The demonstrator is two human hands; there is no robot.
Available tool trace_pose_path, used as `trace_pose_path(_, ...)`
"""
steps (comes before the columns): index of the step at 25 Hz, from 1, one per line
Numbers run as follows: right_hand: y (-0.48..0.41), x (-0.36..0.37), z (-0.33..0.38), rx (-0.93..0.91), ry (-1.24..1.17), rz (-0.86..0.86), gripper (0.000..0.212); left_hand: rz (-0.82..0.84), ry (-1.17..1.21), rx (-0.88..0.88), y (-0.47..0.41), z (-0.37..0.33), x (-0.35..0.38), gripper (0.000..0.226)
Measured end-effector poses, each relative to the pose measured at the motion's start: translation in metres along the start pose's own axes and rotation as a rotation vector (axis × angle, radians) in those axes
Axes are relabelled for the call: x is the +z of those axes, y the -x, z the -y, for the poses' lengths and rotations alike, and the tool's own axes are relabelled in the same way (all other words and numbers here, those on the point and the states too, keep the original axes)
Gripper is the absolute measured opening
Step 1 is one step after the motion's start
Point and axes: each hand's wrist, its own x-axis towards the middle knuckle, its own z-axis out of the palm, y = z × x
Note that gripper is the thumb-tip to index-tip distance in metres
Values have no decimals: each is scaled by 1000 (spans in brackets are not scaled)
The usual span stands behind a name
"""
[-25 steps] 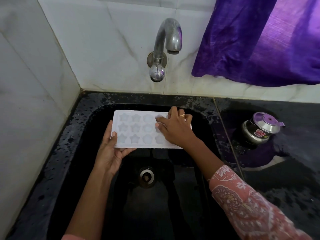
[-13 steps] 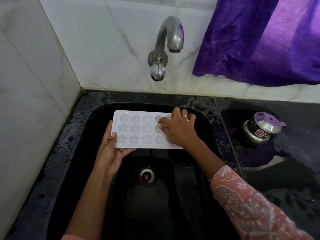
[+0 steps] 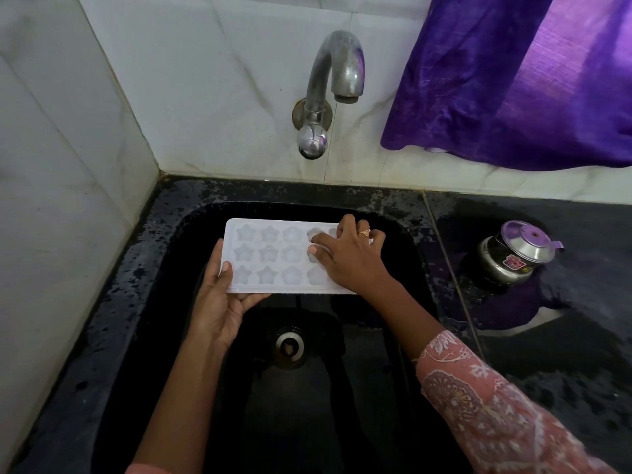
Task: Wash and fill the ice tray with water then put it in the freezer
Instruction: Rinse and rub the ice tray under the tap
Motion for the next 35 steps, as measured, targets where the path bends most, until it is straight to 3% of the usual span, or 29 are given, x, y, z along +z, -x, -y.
trace_pose_path(6,0,-11,6,-33,-30,-123,31,-10,-3,-5,-2,0,4,44)
trace_pose_path(9,-2,-11,14,-128,38,-42,36,-5,-3,-9,-1,1,5,43)
trace_pose_path(14,-9,-2,19,-94,28,34,38,-13,13,-24,0,4,4,43)
trace_pose_path(26,-10,1,24,-76,67,-43,37,-12,-20,-18,0,6,3,43)
trace_pose_path(35,-6,-1,25,-90,16,36,38,-15,16,-13,1,3,1,43)
